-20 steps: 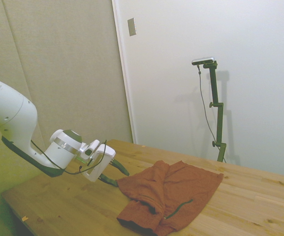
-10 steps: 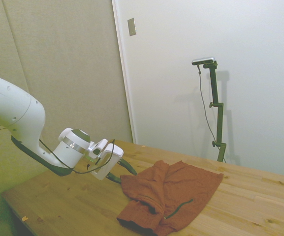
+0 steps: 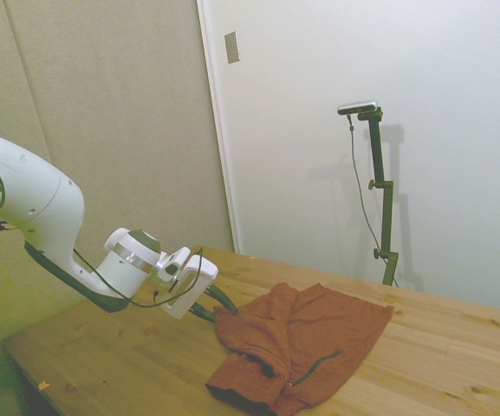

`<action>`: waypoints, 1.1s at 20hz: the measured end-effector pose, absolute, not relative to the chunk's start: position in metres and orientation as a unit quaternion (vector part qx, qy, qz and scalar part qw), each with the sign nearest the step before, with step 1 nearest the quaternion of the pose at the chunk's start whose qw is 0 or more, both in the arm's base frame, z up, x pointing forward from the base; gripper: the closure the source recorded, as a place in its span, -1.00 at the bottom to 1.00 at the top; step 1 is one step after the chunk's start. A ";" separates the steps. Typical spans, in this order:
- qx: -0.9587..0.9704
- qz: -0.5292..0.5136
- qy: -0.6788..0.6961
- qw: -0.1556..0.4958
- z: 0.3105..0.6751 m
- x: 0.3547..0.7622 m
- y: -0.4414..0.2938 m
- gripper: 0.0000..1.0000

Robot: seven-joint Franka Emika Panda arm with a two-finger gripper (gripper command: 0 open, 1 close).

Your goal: Fold the shorts

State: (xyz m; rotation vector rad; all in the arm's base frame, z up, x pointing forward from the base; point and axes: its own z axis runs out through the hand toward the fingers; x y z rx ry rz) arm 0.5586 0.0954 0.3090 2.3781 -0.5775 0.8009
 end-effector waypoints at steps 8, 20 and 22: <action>0.888 0.297 -0.209 0.283 0.300 0.558 0.097 1.00; 0.867 0.345 -0.253 0.255 0.366 0.570 0.068 1.00; 0.858 0.360 -0.270 0.249 0.391 0.575 0.048 1.00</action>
